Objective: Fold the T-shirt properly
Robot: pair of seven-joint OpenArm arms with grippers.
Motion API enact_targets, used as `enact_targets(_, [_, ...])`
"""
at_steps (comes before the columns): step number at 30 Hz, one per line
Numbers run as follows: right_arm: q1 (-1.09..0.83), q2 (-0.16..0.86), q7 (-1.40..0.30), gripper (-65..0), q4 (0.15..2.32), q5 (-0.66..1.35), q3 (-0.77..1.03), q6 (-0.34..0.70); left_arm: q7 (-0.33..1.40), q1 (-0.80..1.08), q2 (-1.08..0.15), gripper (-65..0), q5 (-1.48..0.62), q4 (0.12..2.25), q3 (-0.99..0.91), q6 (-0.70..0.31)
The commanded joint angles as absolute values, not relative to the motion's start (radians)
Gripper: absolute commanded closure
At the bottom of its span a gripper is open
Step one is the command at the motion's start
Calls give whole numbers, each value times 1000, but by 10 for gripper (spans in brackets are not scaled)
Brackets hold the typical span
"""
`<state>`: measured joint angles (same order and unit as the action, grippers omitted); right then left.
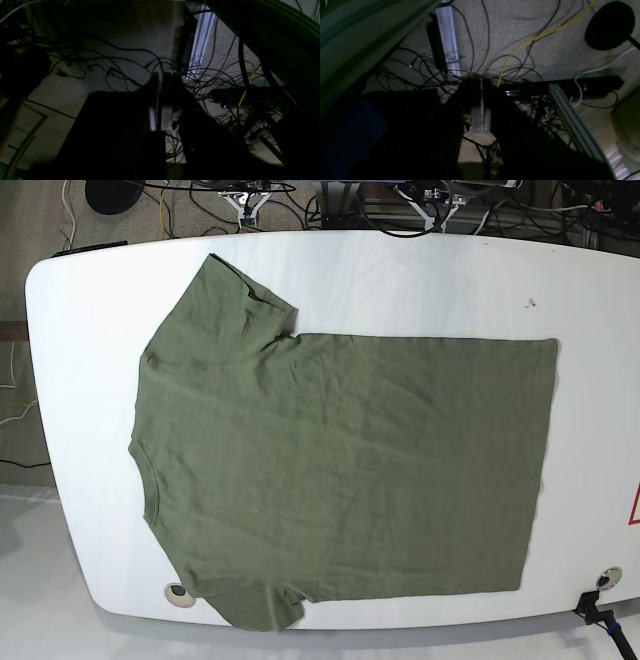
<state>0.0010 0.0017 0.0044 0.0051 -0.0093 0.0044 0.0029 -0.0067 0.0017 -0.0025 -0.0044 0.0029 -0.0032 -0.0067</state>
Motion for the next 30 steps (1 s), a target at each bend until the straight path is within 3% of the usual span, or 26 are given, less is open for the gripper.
enact_targets(1, [3, 5, 19, -8, 1, -17, 5, 9, -8, 6, 2, -10, -4, 11, -6, 0])
enact_targets(30, [-10, 17, 15, -6, 8, -13, 10, 6, -4, 39, -6, -9, -2, 20, -13, 6])
